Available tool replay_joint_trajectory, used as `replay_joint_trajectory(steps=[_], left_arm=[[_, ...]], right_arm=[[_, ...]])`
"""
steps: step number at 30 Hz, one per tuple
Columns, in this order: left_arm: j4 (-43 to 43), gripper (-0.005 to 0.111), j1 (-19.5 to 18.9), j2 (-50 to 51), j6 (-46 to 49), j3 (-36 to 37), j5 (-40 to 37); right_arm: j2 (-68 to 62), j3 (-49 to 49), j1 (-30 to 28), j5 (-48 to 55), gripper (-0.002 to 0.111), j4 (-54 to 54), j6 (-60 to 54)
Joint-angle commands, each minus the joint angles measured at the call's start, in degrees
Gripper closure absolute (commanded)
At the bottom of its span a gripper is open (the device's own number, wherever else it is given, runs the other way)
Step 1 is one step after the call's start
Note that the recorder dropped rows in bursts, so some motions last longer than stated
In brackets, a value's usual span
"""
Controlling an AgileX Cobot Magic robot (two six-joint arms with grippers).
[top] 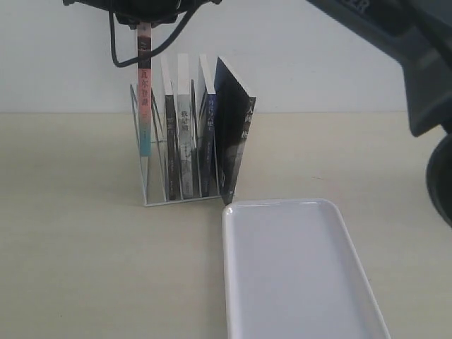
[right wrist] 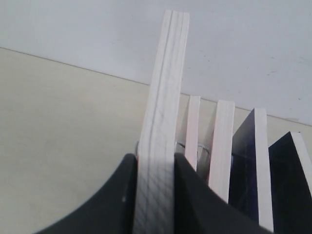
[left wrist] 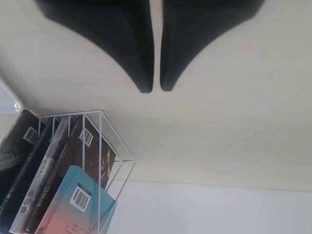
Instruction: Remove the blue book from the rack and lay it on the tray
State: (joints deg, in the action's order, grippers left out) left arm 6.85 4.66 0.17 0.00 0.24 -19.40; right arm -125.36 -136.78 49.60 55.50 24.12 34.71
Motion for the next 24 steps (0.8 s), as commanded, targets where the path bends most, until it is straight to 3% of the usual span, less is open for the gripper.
replay_joint_trajectory(steps=[1, 24], left_arm=[[-0.3, 0.103, -0.1, -0.2, -0.4, -0.2, 0.3], [-0.3, 0.103, -0.1, -0.2, -0.4, -0.2, 0.3]], right_arm=[[-1.0, -0.5, -0.4, -2.7, 0.109, 2.5, 0.1], [-9.5, -0.5, -0.4, -4.0, 0.109, 6.4, 1.9]])
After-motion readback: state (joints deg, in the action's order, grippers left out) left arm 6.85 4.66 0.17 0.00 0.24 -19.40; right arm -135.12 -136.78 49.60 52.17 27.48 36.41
